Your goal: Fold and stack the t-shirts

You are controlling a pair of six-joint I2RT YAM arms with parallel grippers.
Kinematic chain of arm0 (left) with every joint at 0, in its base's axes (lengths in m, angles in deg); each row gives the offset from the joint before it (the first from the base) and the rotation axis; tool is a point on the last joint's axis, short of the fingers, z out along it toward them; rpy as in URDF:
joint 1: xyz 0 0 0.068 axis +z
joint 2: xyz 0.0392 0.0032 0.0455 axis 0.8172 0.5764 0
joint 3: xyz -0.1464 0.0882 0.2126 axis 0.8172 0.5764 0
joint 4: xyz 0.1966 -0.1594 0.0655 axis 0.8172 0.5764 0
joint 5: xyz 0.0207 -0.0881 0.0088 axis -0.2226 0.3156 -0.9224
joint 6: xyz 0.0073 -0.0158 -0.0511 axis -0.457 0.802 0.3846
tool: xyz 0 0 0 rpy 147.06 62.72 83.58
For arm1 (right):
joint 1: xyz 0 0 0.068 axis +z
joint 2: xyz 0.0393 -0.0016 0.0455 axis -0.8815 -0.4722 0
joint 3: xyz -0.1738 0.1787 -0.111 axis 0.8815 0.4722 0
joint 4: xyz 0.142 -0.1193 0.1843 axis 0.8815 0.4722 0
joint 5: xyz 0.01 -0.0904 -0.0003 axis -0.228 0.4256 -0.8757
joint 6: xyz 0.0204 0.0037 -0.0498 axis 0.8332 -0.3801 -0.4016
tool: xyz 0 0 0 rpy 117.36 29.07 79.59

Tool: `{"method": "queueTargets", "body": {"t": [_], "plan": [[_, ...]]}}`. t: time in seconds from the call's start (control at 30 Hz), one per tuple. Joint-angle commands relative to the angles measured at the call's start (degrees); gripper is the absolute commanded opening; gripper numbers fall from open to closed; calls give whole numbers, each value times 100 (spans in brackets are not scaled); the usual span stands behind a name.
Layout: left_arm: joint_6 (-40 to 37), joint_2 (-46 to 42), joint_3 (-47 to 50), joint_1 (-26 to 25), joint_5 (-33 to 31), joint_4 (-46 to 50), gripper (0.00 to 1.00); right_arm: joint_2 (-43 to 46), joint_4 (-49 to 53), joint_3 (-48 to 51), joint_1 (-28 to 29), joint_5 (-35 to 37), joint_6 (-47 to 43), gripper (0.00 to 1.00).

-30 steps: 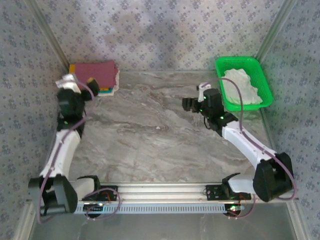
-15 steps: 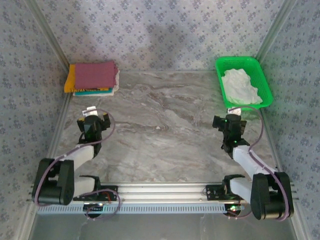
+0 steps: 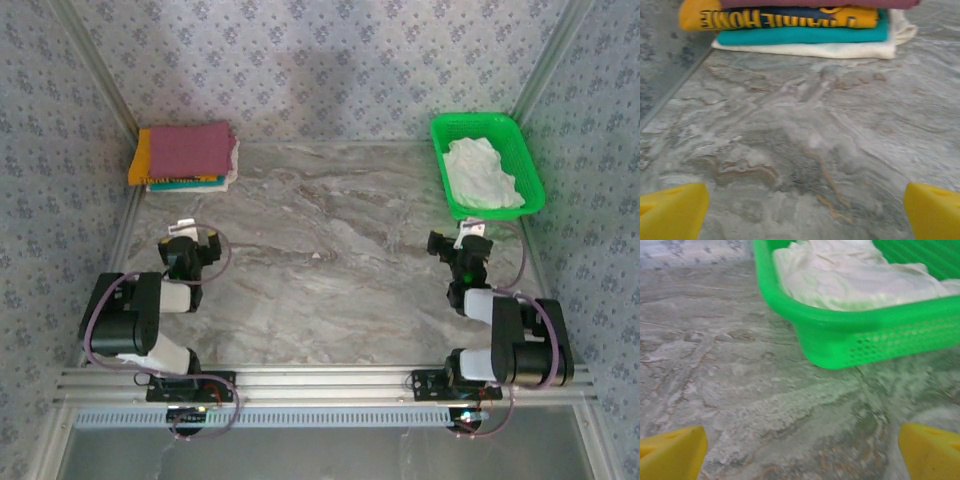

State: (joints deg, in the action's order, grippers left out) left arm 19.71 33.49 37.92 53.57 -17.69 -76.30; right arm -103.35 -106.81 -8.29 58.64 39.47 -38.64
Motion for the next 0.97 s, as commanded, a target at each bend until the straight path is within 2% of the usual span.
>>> {"method": "queueTargets", "body": {"t": [0.0, 0.03, 0.1, 0.17, 0.23, 0.43, 0.73, 0.93], "plan": [[-284, -50, 81, -129, 510, -681, 100, -422, -860, 14, 149, -385, -356, 100], [-343, 10, 131, -169, 478, -876, 100, -600, -975, -5, 151, -438, -371, 100], [-341, -22, 32, -184, 461, -635, 100, -890, -1223, -51, 158, -434, -371, 100], [-266, 40, -377, -152, 353, 54, 100, -817, -514, -360, 151, -389, -354, 100], [40, 76, -648, 169, 625, 532, 100, -876, -153, -591, 120, -499, -350, 100], [41, 67, -633, 189, 671, 511, 100, -886, -276, -539, 195, -321, -398, 100], [0, 80, -684, 225, 925, 606, 99, -886, -202, -578, 142, -429, -376, 100], [20, 55, -606, 218, 825, 482, 100, -888, -209, -577, 147, -422, -380, 100]]}}
